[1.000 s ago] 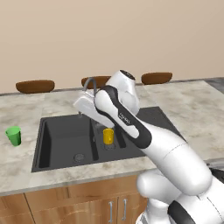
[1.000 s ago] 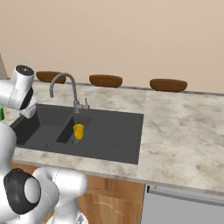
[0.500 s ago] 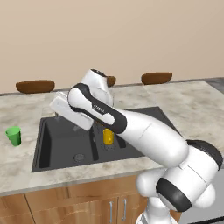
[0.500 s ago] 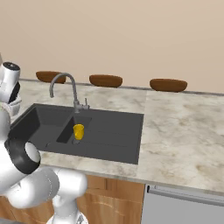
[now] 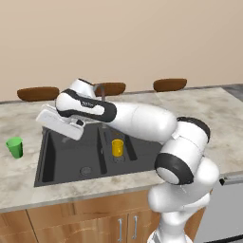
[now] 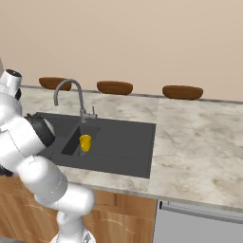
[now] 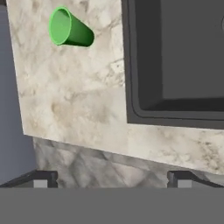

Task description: Move any existing items from the left basin to the right basin for drying. Then move the cup from the counter to the left basin of the sink for washing.

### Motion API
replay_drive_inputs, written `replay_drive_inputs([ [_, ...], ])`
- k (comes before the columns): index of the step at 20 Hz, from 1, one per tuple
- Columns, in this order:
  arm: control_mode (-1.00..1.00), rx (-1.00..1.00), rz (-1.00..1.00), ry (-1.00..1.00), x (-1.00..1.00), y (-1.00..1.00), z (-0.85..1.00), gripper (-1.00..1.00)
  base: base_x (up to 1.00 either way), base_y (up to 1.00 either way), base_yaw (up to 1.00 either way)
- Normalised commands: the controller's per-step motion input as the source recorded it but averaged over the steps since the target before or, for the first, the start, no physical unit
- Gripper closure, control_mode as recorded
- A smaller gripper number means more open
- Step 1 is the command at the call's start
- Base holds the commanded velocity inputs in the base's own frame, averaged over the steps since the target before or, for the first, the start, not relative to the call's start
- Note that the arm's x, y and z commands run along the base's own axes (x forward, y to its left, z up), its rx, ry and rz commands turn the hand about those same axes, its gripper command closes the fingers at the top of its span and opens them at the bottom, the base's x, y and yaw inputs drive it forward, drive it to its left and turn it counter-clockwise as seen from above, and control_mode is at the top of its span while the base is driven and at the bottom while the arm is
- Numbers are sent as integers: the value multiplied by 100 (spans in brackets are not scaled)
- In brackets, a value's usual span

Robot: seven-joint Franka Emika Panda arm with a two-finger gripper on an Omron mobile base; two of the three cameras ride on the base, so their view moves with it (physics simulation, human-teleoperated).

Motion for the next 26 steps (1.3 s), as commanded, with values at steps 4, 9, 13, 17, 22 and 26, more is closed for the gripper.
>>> replay_drive_inputs([
  [4,-100,0,20,0,32,52,-17,-100,0,0,0],
  [9,-100,0,8,-1,15,40,-18,-100,0,0,0],
  [13,-100,0,0,0,15,40,-19,-100,0,0,0],
  [17,-100,0,-5,0,27,18,-27,-100,0,0,0],
  [22,-100,0,-8,0,33,2,-30,-100,0,0,0],
  [26,-100,0,-7,0,19,0,-31,-100,0,0,0],
])
